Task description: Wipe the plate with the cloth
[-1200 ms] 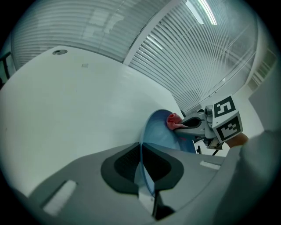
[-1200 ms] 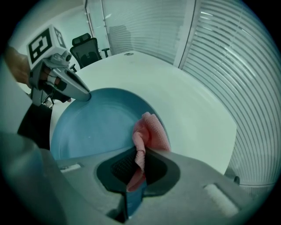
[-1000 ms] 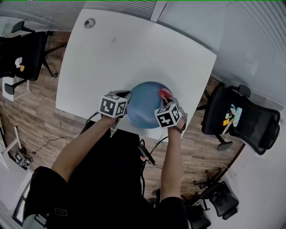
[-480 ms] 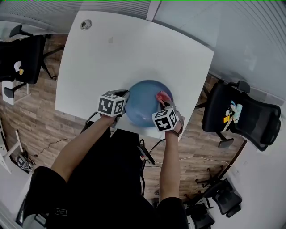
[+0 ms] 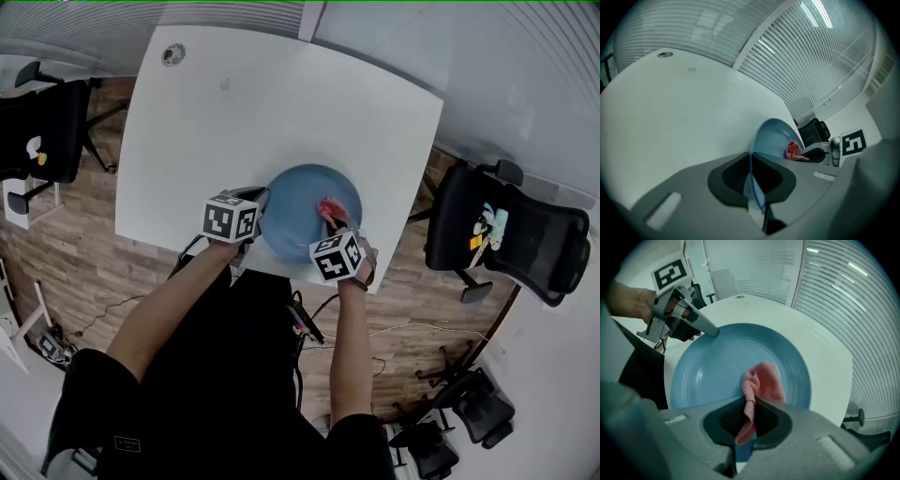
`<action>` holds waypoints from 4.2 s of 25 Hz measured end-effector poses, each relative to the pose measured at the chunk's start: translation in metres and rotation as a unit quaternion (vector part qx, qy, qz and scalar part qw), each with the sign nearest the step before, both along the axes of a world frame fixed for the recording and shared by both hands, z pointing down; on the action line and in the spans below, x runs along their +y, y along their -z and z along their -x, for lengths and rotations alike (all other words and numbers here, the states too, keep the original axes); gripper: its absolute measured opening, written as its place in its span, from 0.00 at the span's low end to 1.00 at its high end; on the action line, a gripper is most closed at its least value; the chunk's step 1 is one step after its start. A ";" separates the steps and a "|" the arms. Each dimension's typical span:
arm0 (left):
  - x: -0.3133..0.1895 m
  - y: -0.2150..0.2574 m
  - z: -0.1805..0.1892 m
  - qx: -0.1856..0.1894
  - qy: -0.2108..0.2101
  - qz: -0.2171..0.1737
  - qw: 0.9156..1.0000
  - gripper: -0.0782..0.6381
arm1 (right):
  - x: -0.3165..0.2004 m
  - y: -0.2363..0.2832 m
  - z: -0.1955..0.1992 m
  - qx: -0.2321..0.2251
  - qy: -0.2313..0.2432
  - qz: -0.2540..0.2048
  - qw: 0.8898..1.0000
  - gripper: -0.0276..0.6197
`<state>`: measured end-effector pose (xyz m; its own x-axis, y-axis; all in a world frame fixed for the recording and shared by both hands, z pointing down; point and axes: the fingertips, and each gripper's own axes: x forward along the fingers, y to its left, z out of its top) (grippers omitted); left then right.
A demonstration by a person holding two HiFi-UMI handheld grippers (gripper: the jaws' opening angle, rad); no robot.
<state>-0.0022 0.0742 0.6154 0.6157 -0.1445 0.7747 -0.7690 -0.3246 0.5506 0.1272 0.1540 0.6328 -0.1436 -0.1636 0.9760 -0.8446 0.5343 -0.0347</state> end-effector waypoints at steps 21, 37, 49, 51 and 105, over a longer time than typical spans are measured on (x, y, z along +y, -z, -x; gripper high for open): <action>0.000 0.000 -0.002 0.009 -0.008 0.000 1.000 0.14 | 0.053 0.001 0.062 -0.060 -0.002 0.056 0.997 0.07; 0.001 0.000 -0.006 -0.002 -0.045 -0.015 0.999 0.14 | 0.057 -0.002 0.021 -0.028 0.012 0.083 0.996 0.08; 0.002 0.000 -0.007 -0.001 -0.050 -0.012 0.999 0.14 | 0.000 -0.005 -0.034 0.036 -0.003 0.027 0.999 0.08; 0.003 0.000 -0.007 0.001 -0.051 -0.012 0.999 0.14 | -0.008 -0.005 -0.036 0.040 -0.009 0.014 0.999 0.08; -0.018 0.293 0.037 0.206 -0.092 -0.415 0.881 0.11 | -0.014 0.349 0.050 -0.186 -0.265 -0.558 0.764 0.08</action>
<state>-0.0389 0.0564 0.3226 0.8921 -0.4251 0.1528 -0.4517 -0.8455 0.2848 0.0773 0.1400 0.2838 -0.0010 -0.9955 0.0947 -0.9952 -0.0083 -0.0975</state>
